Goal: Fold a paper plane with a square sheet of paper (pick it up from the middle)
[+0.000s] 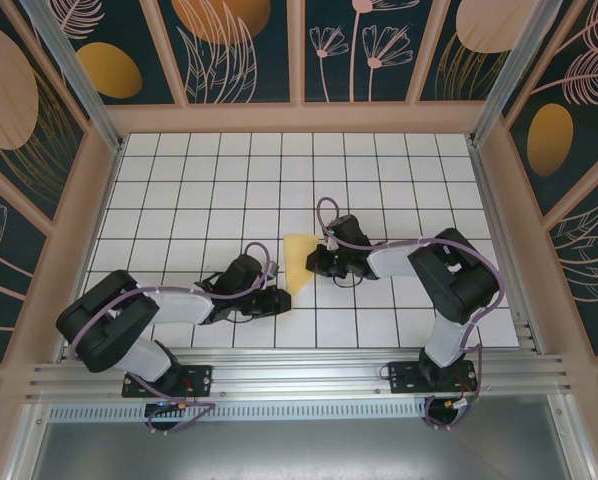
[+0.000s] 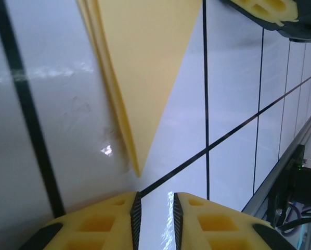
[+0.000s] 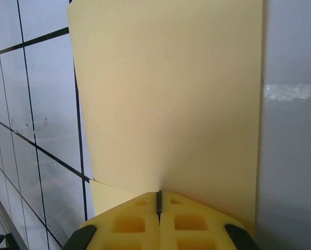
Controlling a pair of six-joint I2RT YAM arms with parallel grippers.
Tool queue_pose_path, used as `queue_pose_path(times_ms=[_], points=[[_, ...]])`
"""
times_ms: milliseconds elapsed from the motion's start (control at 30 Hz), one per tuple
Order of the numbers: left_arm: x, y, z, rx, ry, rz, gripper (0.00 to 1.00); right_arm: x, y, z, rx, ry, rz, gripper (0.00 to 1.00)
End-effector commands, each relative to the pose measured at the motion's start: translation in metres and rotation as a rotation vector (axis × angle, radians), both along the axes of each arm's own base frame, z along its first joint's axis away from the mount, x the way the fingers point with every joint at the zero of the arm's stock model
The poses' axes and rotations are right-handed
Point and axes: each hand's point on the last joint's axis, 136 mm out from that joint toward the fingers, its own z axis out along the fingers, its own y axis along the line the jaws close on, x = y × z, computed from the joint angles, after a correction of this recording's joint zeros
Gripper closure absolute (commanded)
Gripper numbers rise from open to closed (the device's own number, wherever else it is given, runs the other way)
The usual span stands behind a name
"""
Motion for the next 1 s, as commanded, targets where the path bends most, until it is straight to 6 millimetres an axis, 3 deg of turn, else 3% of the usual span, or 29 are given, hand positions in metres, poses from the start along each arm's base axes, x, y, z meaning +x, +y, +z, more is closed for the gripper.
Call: queue_pose_path(times_ms=[0, 200, 400, 567, 700, 967], points=[[0.007, 0.012, 0.007, 0.062, -0.036, 0.058, 0.73, -0.001, -0.022, -0.021, -0.137, 0.031, -0.047, 0.97], [0.041, 0.018, 0.044, 0.091, -0.168, 0.169, 0.71, 0.017, -0.007, 0.035, -0.065, -0.076, -0.027, 0.91], [0.061, 0.021, 0.058, 0.119, -0.208, 0.228, 0.71, 0.02, -0.02, 0.075, -0.038, -0.162, -0.074, 0.8], [0.068, 0.019, 0.057, 0.129, -0.214, 0.239, 0.69, 0.012, -0.053, 0.076, -0.031, -0.167, -0.156, 0.7], [0.071, 0.012, 0.056, 0.109, -0.211, 0.233, 0.69, 0.001, -0.063, 0.068, 0.027, -0.131, -0.163, 0.66], [0.089, -0.006, 0.052, 0.129, -0.203, 0.215, 0.73, -0.001, -0.047, 0.061, 0.144, -0.096, -0.099, 0.56]])
